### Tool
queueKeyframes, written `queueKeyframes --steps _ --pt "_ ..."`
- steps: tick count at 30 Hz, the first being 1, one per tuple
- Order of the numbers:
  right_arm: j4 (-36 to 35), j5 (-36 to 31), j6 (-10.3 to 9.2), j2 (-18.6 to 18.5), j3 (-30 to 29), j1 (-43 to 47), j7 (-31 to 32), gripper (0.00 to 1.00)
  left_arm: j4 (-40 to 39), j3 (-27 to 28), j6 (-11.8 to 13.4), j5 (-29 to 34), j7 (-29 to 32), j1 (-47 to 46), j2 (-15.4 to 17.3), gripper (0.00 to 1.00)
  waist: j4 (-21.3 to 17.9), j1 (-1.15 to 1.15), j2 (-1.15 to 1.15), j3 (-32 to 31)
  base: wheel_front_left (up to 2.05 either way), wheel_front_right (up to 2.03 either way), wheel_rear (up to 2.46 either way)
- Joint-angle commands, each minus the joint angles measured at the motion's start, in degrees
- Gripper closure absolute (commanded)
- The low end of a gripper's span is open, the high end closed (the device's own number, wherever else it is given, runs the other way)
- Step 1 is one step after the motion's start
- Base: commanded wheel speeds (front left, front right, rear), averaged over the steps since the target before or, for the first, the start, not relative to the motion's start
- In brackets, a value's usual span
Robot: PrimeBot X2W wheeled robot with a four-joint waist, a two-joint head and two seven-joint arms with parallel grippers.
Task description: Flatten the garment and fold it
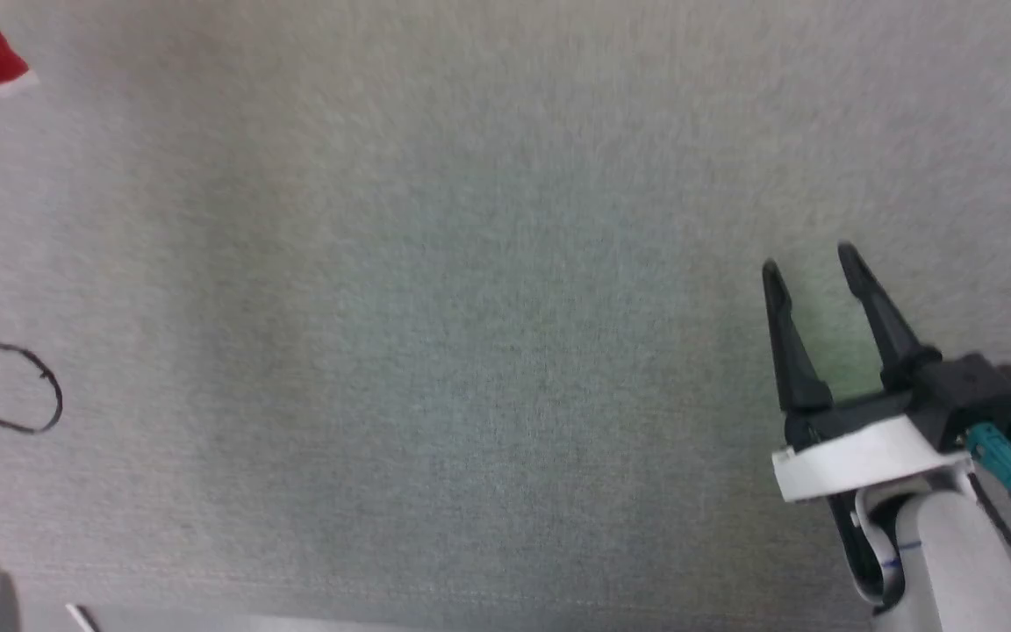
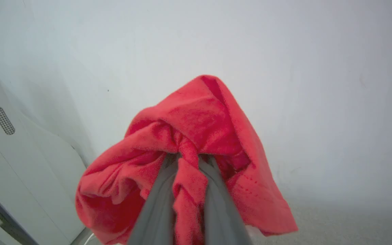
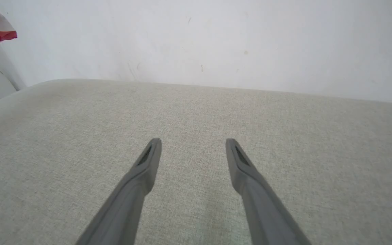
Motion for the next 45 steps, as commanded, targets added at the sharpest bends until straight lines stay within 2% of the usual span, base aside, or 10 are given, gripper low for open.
queueKeyframes --steps 1,5,18,25,30,35,36,37,41,45 --pt "0.3 0.5 -0.12 -0.1 -0.4 1.1 -0.4 0.00 -0.9 -1.5 -0.8 1.0 -1.2 -1.7 -1.0 1.00 -0.2 0.00 0.00 -12.1 0.00 0.00 0.00" --pt "0.3 0.7 -0.12 -0.1 -1.2 3.1 -0.4 0.00 -2.5 -5.5 -3.1 1.6 -2.9 -4.1 -4.4 1.00 -1.8 0.00 0.00 -16.5 0.00 0.00 0.00" --pt "-1.6 0.8 -0.12 -0.1 -0.3 6.2 1.7 0.00 -0.6 -20.3 -10.1 -1.4 -2.8 -4.6 -22.7 1.00 -10.6 0.00 0.00 -20.2 0.00 0.00 0.00" --pt "-1.9 1.3 -0.12 -0.1 0.6 6.5 2.3 0.00 6.1 -32.3 -12.0 -9.9 4.3 2.5 -24.2 1.00 -16.4 0.00 0.00 -19.5 0.00 0.00 0.00" --pt "-1.9 1.9 -0.12 -0.1 1.1 6.7 2.3 0.00 12.4 -41.9 -12.1 -17.2 15.8 7.2 -24.2 1.00 -18.4 0.00 0.00 -18.6 0.00 0.00 0.00" --pt "-1.3 2.5 -0.12 -0.1 1.4 6.8 2.2 0.00 18.1 -46.3 -10.9 -21.8 25.9 9.7 -24.3 1.00 -18.6 0.00 0.00 -18.3 0.00 0.00 0.00" --pt "-1.1 2.4 -0.12 -0.1 1.4 6.9 2.3 0.00 18.9 -46.8 -10.6 -22.6 27.4 10.1 -24.3 0.27 -18.3 0.00 0.00 -18.3 0.00 0.00 0.00" --pt "-1.0 2.4 -0.12 -0.1 1.3 6.9 2.3 0.00 19.4 -47.3 -10.6 -23.3 28.8 10.4 -24.3 0.00 -18.0 0.00 0.00 -18.4 0.00 0.00 0.00" --pt "-0.5 2.3 -0.12 -0.1 1.1 7.2 2.6 0.00 19.0 -47.4 -10.5 -25.4 29.3 10.9 -24.3 0.00 -16.6 0.00 0.00 -18.8 0.00 0.00 0.00" --pt "-0.5 2.2 -0.12 -0.1 0.4 7.5 2.6 0.00 16.2 -45.4 -9.8 -26.2 21.3 11.2 -24.2 0.00 -14.1 0.00 0.00 -19.5 0.00 0.00 0.00"
